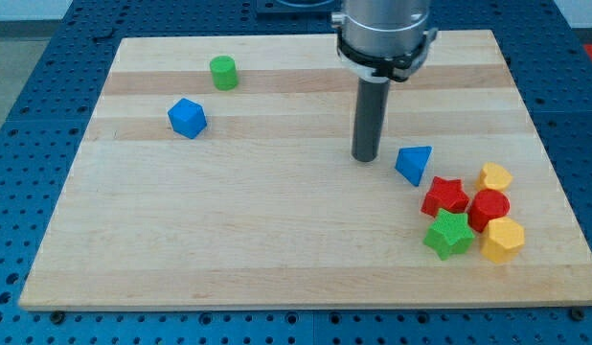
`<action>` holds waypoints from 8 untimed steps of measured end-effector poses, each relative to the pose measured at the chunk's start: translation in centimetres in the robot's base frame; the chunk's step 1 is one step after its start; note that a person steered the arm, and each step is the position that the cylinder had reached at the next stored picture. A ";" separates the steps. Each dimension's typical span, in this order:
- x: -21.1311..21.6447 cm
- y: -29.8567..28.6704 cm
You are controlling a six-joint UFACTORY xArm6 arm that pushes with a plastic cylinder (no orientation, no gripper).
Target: Move the blue triangle towards group of blocks
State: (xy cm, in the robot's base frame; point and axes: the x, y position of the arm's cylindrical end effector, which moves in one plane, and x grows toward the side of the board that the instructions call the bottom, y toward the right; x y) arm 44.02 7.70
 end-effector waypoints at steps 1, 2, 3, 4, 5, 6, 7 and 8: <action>0.7 1.9; 1.2 4.0; 1.7 6.1; 1.8 6.8; 1.6 6.6; 0.2 6.3; -1.2 6.3; -1.5 6.3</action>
State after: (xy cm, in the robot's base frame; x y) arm 42.53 13.96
